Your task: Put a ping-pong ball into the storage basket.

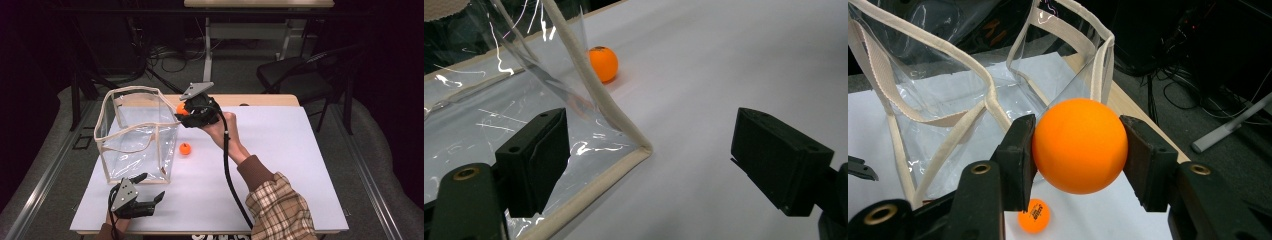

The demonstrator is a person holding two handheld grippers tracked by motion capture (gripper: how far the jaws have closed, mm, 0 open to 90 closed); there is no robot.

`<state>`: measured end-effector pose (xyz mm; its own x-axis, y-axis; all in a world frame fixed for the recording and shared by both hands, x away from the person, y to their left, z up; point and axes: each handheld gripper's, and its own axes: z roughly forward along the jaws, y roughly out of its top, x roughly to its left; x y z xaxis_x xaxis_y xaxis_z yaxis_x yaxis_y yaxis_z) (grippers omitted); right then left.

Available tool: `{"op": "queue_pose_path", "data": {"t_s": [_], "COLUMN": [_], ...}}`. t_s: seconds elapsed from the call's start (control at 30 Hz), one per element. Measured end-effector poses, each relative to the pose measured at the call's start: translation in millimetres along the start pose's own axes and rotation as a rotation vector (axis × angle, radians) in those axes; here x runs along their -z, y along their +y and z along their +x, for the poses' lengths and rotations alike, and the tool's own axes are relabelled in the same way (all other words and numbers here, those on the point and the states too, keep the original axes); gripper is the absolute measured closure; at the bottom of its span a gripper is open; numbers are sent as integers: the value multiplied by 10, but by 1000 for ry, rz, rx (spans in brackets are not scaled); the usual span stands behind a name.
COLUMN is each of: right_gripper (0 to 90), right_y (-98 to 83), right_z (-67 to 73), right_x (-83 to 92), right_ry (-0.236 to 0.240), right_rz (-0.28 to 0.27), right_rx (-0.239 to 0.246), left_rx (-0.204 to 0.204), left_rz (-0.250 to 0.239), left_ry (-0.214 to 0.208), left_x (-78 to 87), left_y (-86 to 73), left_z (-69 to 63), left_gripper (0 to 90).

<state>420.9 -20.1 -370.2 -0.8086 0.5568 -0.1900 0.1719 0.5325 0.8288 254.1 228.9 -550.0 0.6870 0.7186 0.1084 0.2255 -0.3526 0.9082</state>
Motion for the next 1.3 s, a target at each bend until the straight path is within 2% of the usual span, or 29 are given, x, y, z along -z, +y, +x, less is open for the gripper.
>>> {"op": "queue_pose_path", "data": {"t_s": [0.6, 1.3], "right_gripper": [505, 505], "right_y": [86, 178], "right_z": [1, 26], "right_x": [-96, -272], "right_ry": [-1, 27], "right_rz": [9, 26], "right_rx": [2, -5], "left_rx": [0, -3], "left_rz": [4, 0], "left_ry": [-1, -4], "left_x": [-2, 1], "left_y": [-2, -1], "left_z": [2, 0], "left_gripper": [158, 158]}}
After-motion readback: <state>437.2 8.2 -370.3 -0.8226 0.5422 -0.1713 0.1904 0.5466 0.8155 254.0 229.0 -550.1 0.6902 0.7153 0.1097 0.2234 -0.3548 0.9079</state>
